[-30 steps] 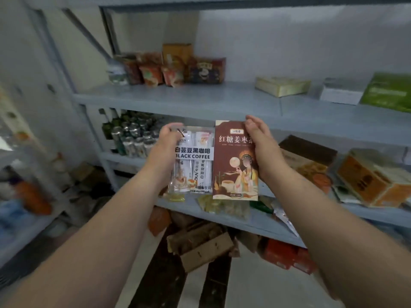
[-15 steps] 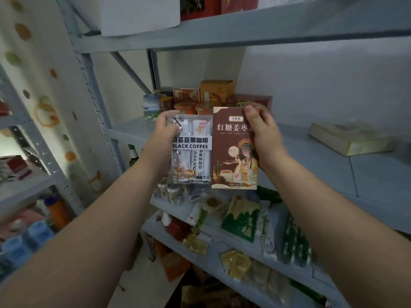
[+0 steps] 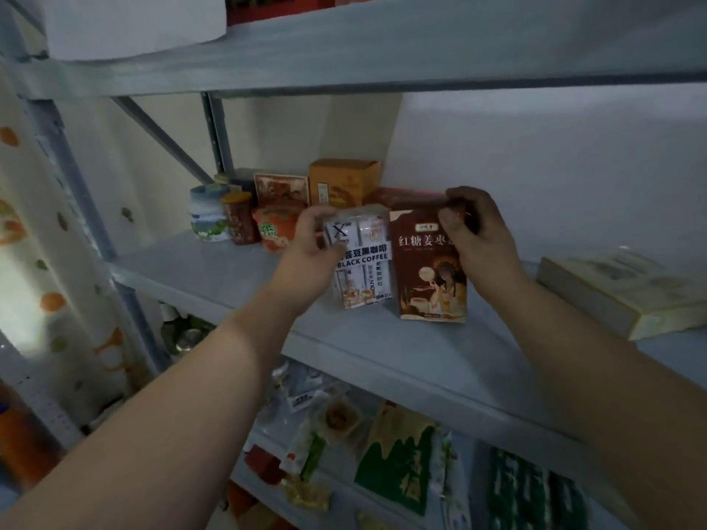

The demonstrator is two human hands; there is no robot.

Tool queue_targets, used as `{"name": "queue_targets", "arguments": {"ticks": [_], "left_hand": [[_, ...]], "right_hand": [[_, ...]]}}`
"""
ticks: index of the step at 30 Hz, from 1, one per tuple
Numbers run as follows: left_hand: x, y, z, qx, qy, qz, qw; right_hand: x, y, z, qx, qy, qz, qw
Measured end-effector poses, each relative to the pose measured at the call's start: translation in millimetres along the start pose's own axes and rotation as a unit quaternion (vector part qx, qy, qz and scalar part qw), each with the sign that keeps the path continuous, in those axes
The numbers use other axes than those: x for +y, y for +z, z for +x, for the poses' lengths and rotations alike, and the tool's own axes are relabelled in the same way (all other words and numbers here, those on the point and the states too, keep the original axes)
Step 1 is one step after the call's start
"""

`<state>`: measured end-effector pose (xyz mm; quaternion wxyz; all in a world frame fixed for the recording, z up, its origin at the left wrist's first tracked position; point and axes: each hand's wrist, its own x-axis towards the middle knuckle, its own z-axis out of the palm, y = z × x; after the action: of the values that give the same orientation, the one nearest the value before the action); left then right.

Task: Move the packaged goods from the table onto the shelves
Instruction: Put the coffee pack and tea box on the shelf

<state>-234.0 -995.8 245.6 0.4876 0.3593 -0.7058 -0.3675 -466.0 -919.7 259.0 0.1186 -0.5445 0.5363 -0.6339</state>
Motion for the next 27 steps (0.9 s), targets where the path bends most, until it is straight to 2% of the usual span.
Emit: {"name": "queue_targets", "arguments": {"ticks": [2,6,8,10,13,16,21,27], "left_hand": [[-13.3,7.0,18.5,-0.047,0.038,0.094,0.994],[-32.7,15.7,57.8,-0.094,0.118,0.242,0.959],[-34.6,20.4,79.6,-0.102,0.200,0.330,0.917],[-37.7,27.9,100.3,-0.119,0.277,0.415,0.858],[-38.5,37.4,117.2,-0.114,0.340,0.503,0.786],[-45.9,38.4,125.9,-0.088,0.375,0.544,0.746],[-70.1,38.3,153.4,-0.098,0.384,0.559,0.728],[-81.4,46.0,158.9,-0.093,0.381,0.531,0.751]], "right_hand": [[14.4,-6.0,6.1,0.004,0.006,-0.030,1.000],[22.8,-23.9,17.7,-0.022,0.024,-0.106,0.994],[17.3,-28.9,24.7,-0.038,0.008,-0.208,0.977],[8.1,-26.5,30.0,-0.076,0.006,-0.302,0.950],[0.8,-17.8,33.3,-0.102,0.001,-0.382,0.918],[2.3,-14.9,33.3,-0.090,-0.025,-0.422,0.902],[5.3,-27.5,38.4,-0.061,0.017,-0.457,0.887],[16.6,-43.4,58.2,-0.057,0.060,-0.506,0.859]]}}
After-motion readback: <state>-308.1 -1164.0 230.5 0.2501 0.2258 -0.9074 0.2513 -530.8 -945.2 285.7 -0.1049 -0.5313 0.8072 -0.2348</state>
